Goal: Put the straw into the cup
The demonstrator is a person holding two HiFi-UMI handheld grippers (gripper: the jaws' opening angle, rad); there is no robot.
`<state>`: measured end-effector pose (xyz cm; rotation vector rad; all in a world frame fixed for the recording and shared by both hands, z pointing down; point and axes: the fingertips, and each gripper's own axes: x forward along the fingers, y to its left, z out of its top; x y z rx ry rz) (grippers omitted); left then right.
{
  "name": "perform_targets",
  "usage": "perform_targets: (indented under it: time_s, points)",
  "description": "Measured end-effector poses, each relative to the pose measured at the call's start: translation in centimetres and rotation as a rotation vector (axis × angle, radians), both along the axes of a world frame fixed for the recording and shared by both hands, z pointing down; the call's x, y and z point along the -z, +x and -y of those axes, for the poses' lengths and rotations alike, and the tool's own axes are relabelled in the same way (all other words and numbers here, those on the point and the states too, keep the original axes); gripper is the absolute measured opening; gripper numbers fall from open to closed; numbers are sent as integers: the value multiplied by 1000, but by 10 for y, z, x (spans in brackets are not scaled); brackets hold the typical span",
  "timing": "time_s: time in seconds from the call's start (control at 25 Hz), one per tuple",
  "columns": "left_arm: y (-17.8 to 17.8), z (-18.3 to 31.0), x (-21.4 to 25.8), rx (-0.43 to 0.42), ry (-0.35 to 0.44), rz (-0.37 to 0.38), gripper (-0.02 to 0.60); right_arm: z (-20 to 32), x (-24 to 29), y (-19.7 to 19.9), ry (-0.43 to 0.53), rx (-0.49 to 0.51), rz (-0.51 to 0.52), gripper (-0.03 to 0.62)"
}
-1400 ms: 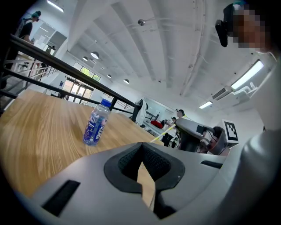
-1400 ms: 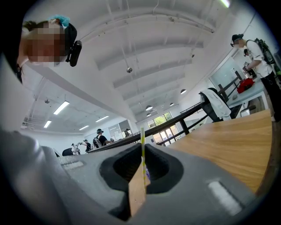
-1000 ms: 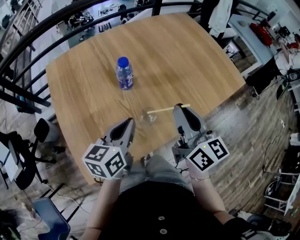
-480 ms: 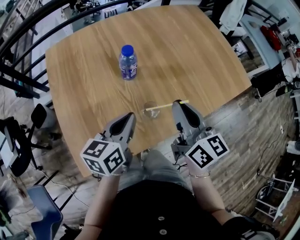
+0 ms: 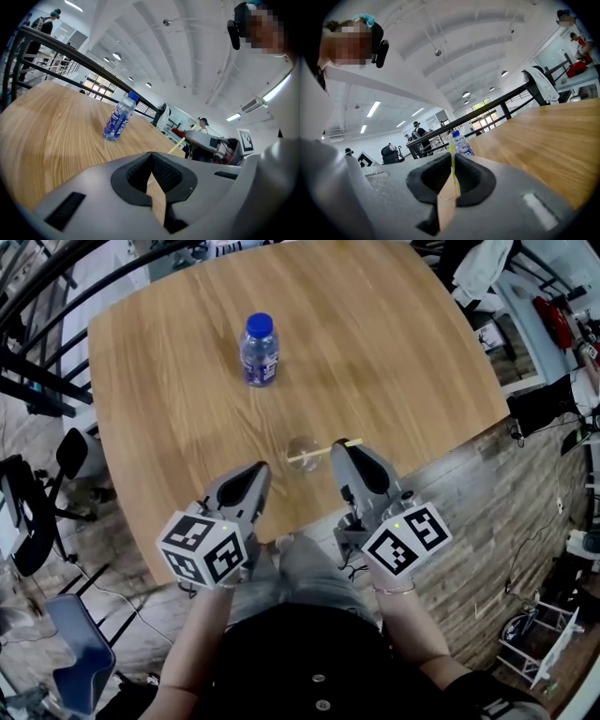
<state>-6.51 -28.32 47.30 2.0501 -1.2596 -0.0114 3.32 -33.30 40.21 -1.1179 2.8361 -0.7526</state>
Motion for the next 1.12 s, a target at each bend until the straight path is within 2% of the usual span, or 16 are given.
perform_targets:
  time_s: [0.48, 1.12]
  points:
    - [11, 2, -20, -22, -45, -10, 17, 5, -29, -1, -45, 11, -42, 21]
    - [4, 5, -25, 3, -56, -16, 17, 4, -41, -6, -50, 1, -30, 31]
